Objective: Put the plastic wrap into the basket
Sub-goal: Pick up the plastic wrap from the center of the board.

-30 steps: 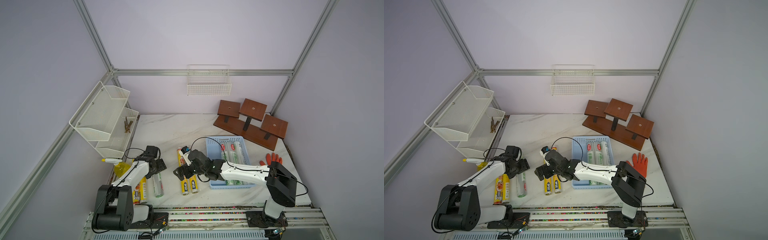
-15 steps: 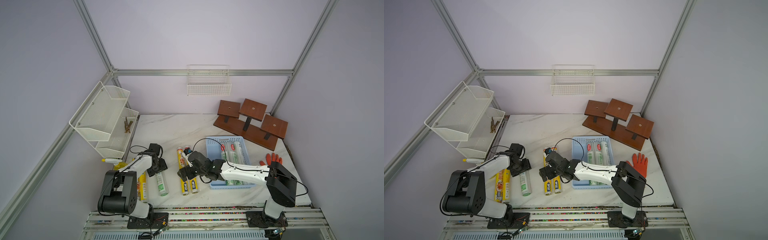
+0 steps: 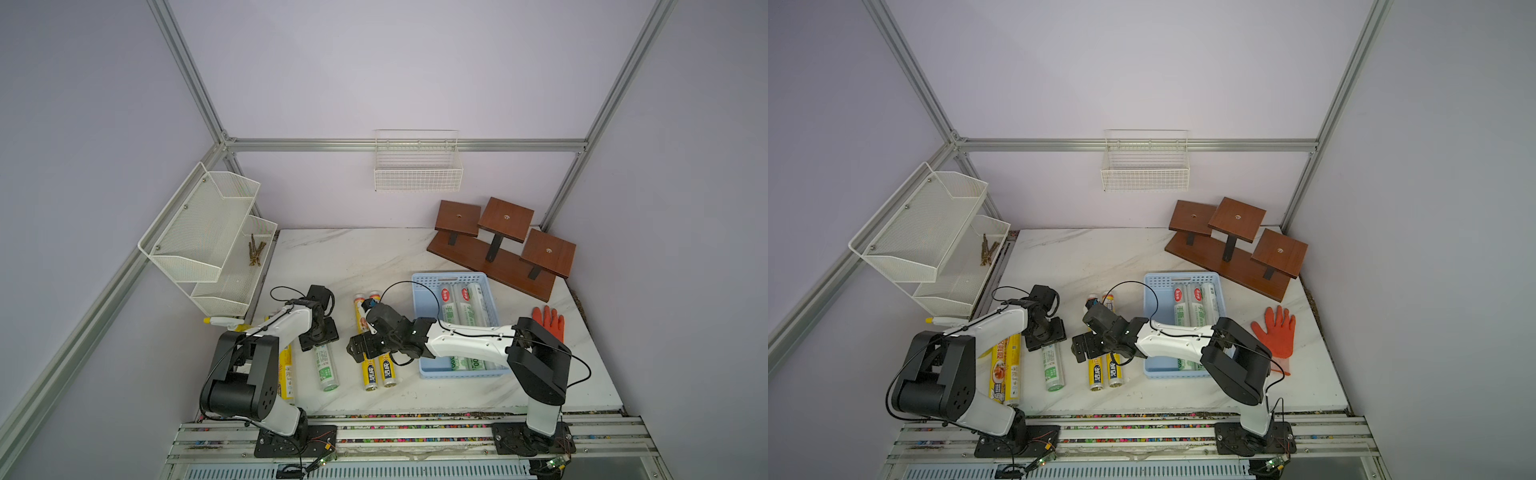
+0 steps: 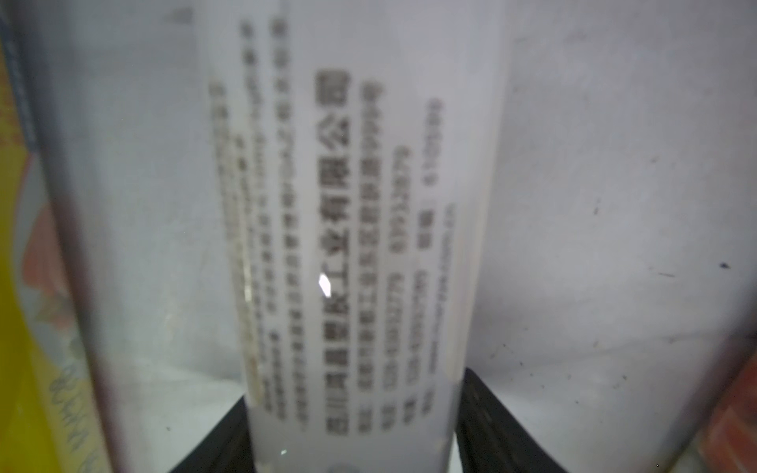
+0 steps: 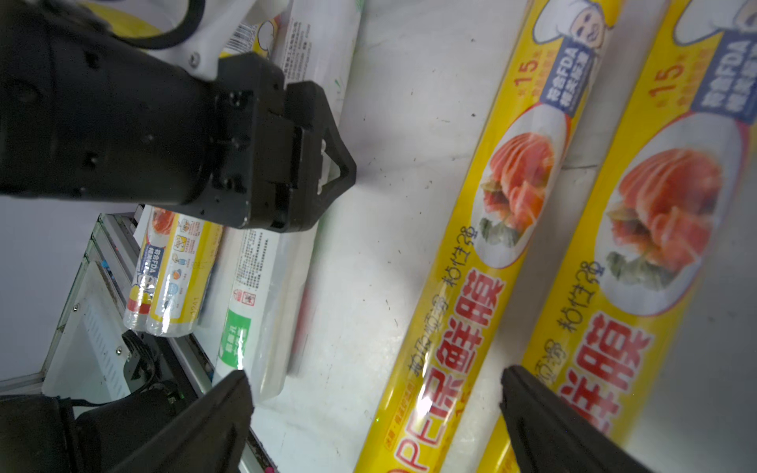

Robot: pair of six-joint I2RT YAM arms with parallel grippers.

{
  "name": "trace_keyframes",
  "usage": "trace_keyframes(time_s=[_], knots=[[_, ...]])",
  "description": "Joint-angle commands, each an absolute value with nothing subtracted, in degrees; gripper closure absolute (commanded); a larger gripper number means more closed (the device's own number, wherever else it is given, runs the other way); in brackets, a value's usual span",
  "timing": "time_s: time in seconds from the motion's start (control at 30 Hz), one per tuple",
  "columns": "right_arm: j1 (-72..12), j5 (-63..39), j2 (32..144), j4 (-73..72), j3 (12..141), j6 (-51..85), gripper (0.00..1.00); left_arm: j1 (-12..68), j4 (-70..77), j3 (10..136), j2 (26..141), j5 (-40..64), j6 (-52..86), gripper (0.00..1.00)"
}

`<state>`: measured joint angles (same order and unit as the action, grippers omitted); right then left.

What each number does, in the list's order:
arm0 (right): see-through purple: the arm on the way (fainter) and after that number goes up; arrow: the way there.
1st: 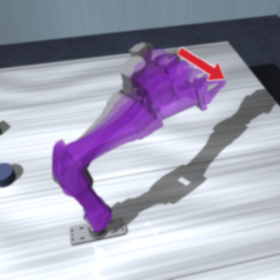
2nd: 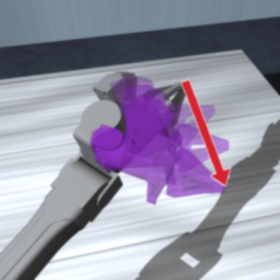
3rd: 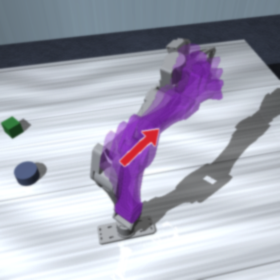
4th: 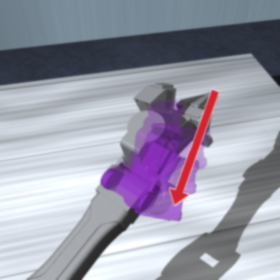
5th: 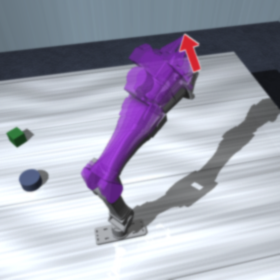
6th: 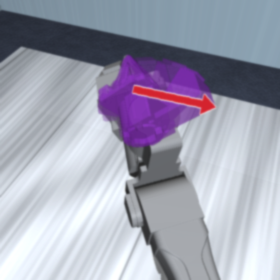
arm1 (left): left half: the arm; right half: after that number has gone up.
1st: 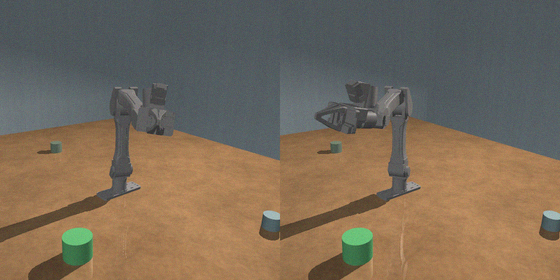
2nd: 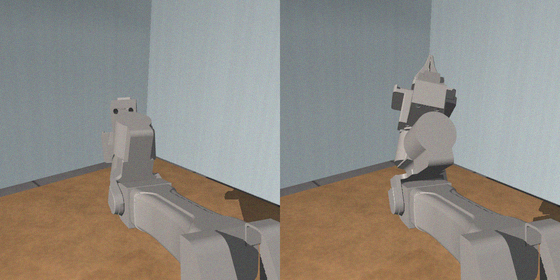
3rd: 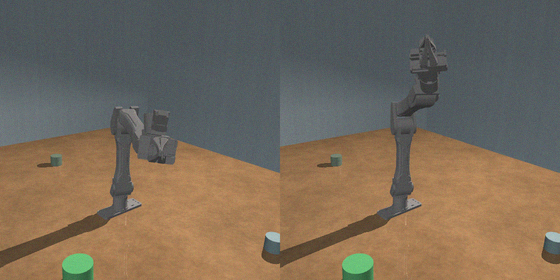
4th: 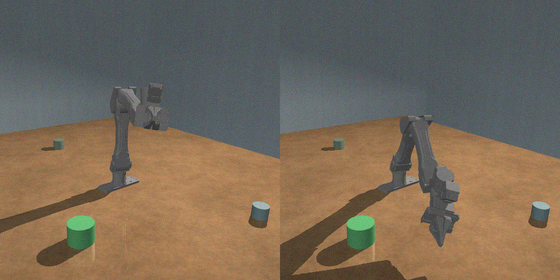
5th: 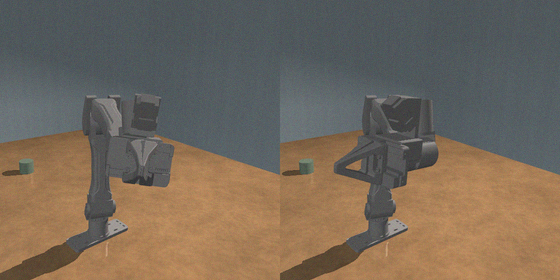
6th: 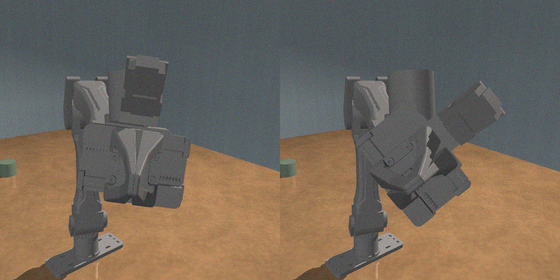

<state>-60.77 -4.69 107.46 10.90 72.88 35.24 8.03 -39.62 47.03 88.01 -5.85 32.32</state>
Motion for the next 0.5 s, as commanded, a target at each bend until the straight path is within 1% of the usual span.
trace_keyframes(time_s=[0.0, 0.1, 0.13, 0.27, 0.47], knots=[[-60.8, -3.7, 107.1, 8.6, 74.2, 37.7, 0.01, 8.6, -42.2, 47.5, 88.2, -7.3, 32.6, 0.27], [-60.8, -5.3, 107.3, 9.0, 74.5, 38.3, 0.01, 8.6, -42.6, 48.4, 88.9, -8.6, 32.2, 0.27], [-60.8, -5.6, 107.3, 9.0, 74.5, 38.3, 0.01, 8.6, -42.5, 48.6, 89.1, -9.1, 32.3, 0.29], [-60.8, -5.3, 106.8, 10.2, 74.3, 38.3, 0.01, 8.6, -41.4, 49.2, 90.8, -8.0, 31.0, 0.31], [-60.7, -4.0, 104.1, 12.0, 73.0, 38.2, 0.01, 8.5, -40.5, 48.5, 91.1, -6.9, 30.1, 0.38]])
